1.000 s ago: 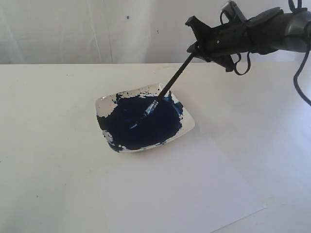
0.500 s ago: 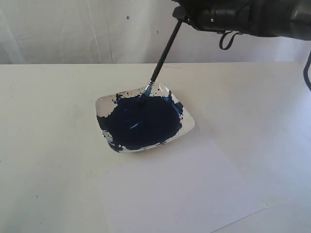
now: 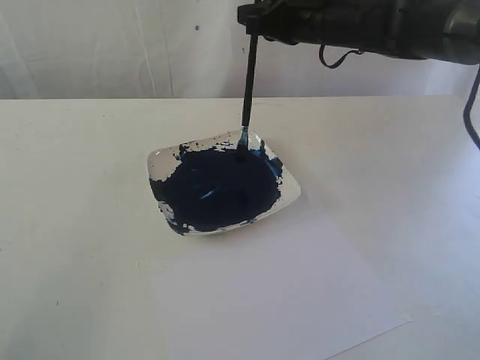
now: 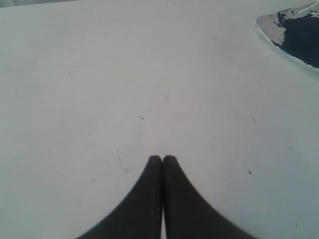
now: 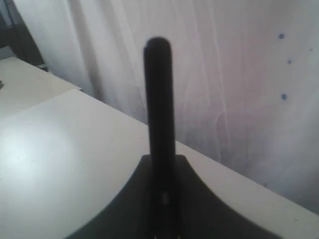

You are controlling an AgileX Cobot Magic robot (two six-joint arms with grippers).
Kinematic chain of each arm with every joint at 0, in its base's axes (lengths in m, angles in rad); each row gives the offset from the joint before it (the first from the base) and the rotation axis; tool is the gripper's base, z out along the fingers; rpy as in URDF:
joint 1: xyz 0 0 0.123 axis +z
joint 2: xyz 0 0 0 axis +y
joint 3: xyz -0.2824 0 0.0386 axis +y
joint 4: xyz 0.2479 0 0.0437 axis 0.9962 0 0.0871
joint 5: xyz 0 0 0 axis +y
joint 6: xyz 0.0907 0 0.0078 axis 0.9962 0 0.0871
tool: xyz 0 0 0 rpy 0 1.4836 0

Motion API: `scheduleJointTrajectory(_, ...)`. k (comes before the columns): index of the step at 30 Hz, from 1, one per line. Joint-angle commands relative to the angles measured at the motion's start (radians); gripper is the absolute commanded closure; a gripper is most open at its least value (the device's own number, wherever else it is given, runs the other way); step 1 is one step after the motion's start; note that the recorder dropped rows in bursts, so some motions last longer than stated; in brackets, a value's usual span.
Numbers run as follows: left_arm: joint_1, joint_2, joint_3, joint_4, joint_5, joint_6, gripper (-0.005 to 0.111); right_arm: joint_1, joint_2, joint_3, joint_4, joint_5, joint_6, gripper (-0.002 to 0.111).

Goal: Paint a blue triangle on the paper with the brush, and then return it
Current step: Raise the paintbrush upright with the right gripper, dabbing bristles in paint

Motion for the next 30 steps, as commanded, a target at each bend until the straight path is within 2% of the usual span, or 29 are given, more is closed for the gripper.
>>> scheduleJointTrajectory(1,-0.007,0.005,0.004,-0.007,0.002,-0.009,0.107,-0.004,0.034,-0.002,0.004,0.124,-0.056,0.108)
scheduleJointTrajectory(24,-0.007,0.005,0.004,-0.007,0.002,-0.009,0.107,-0.004,0.062,-0.002,0.004,0.364,-0.056,0.108)
scheduleJointTrajectory(27,-0.007,0.005,0.004,-0.007,0.002,-0.009,0.107,0.004,0.069,-0.002,0.004,0.301,-0.056,0.108)
scheduleJointTrajectory(30,-0.007,0.005,0.004,-0.007,0.002,-0.009,0.107,0.004,0.065,-0.002,0.004,0.313,-0.09,0.108)
